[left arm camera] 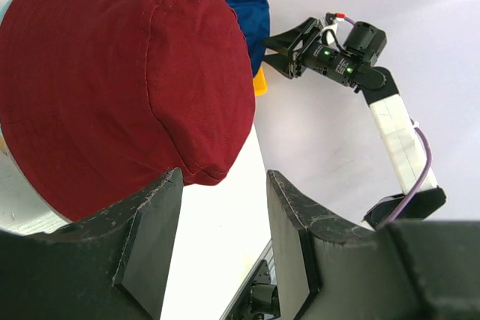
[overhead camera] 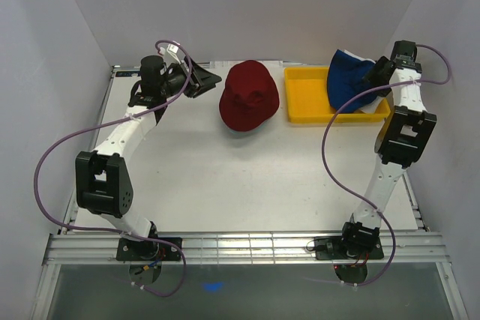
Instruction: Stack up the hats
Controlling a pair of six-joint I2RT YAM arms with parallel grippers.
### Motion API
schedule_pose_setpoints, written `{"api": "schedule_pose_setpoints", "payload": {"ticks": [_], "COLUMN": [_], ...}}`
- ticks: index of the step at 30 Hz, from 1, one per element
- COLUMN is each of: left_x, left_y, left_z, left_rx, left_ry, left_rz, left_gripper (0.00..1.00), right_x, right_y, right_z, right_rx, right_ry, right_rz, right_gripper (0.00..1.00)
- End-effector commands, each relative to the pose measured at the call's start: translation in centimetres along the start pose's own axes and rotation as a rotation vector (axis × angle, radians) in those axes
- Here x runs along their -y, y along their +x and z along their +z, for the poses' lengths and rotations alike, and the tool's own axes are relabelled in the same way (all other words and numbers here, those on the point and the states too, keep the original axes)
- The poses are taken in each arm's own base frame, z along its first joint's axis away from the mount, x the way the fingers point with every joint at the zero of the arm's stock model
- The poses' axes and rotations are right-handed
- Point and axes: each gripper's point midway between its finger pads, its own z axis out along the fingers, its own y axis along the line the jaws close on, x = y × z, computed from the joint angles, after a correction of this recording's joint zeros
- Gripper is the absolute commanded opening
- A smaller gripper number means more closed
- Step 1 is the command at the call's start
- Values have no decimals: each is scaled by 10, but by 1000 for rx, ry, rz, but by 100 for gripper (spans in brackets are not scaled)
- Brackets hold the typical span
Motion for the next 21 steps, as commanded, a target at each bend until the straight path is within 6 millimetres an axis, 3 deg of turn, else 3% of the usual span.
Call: {"api": "schedule_pose_setpoints", "payload": {"ticks": [1,6,8,14,16,20,21], "left_x": [26,27,26,26,28,33,36], "left_y": [0,1,1,3,2,-2,-3], "left_z": [-14,-16,-17,-21,-22,-23,-22], "left_rx": [8,5,7,6,9,20,21], "left_ry": [37,31,24,8,11,20,28], "left_rz": [40,46,47,50,55,66,67], "left_gripper": [59,59,58,58,58,60,60], "right_x": [-7,-8,-9,-16,-25,-42,-52], "right_y": [-13,-4,-2,-1,-9,-26,-36], "right_z": [7,18,20,17,6,-14,-27], "right_rx": [47,27,24,30,51,90,115], "right_ry": [-6,-5,-7,-28,-54,-114,-152], "right_rz": [3,5,11,13,8,0,-6], "right_gripper": [61,58,52,15,8,8,8]}}
